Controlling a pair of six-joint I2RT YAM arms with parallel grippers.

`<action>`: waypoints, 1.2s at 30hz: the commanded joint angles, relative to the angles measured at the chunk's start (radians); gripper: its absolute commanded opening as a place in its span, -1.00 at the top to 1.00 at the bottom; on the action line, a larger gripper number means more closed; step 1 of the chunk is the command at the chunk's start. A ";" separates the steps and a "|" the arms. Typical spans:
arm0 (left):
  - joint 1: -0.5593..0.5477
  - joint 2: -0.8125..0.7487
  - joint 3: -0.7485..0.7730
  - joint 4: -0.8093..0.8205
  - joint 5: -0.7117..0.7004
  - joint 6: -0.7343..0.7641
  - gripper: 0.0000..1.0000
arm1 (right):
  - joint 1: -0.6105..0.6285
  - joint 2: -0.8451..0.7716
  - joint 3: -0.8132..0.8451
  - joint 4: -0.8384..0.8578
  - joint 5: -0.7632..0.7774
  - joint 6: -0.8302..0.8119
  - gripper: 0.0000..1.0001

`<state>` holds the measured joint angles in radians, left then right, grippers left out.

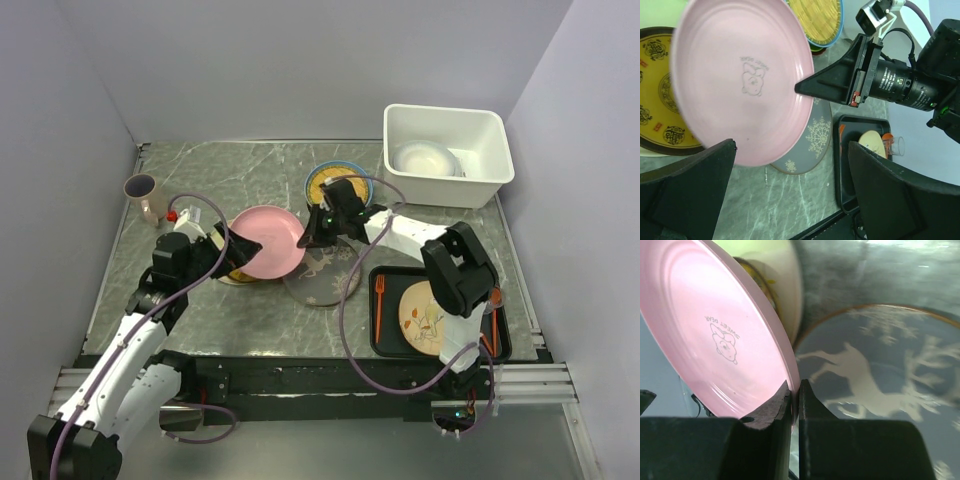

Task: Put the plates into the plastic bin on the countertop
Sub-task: Pick up the plate at the center of the board, then place the plate in the plastic bin.

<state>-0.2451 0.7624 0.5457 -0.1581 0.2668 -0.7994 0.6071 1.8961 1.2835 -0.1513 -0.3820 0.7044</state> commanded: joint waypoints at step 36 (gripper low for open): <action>0.006 0.144 -0.070 0.224 0.111 -0.061 -0.99 | -0.355 -0.416 -0.041 -0.162 0.020 -0.148 1.00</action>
<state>-0.2451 0.9009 0.4911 0.0002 0.3504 -0.8474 0.2947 1.5265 1.1797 -0.2970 -0.3557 0.5869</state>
